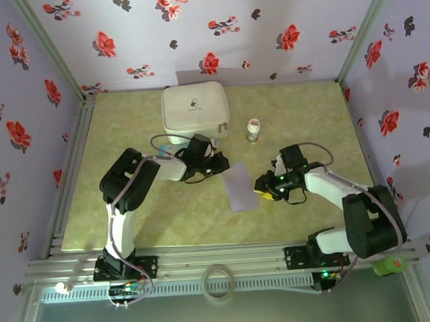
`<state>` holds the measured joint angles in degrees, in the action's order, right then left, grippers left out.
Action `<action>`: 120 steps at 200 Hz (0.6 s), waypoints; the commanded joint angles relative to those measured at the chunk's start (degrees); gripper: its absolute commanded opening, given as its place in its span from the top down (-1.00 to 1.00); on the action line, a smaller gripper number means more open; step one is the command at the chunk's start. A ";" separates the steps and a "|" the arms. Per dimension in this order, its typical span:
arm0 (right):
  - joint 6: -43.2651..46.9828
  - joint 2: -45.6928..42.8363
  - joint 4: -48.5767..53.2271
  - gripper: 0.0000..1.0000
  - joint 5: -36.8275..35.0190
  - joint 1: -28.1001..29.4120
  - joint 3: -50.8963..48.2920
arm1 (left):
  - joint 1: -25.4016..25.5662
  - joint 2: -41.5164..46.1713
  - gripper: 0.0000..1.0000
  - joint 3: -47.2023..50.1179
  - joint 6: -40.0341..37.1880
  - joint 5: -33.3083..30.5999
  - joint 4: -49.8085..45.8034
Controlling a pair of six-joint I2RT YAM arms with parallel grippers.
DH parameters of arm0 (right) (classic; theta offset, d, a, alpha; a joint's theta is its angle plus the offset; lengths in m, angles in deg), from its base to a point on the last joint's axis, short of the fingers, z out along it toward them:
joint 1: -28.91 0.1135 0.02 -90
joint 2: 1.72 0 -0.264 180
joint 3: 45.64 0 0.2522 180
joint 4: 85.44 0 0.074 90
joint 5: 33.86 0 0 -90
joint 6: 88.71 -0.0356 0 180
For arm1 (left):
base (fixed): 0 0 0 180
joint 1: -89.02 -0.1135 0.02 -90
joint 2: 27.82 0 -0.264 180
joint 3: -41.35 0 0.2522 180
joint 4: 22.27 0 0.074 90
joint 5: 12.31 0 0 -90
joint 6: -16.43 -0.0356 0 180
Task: Fold a paper plane with a square sheet of paper (pick it up from the middle)
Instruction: Fold the triangle a second time at the center of the table.
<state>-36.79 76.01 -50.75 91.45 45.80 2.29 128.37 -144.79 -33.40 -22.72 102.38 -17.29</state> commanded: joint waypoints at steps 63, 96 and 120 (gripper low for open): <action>-1.74 4.99 -2.82 0.20 5.51 1.31 -0.96 | -0.41 -2.85 0.89 -0.48 -4.15 0.00 -2.01; -1.25 6.09 -2.67 0.20 4.75 1.38 -0.77 | -0.40 -3.18 0.89 -1.08 -4.48 -0.03 -2.68; -1.51 6.56 -3.69 0.20 5.59 1.35 -0.91 | -0.39 -3.44 0.89 -1.25 -4.58 0.19 -2.81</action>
<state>-37.62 81.91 -52.76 95.43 46.80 2.11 128.37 -145.49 -34.21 -25.11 103.01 -17.16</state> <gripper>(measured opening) 0.400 0.056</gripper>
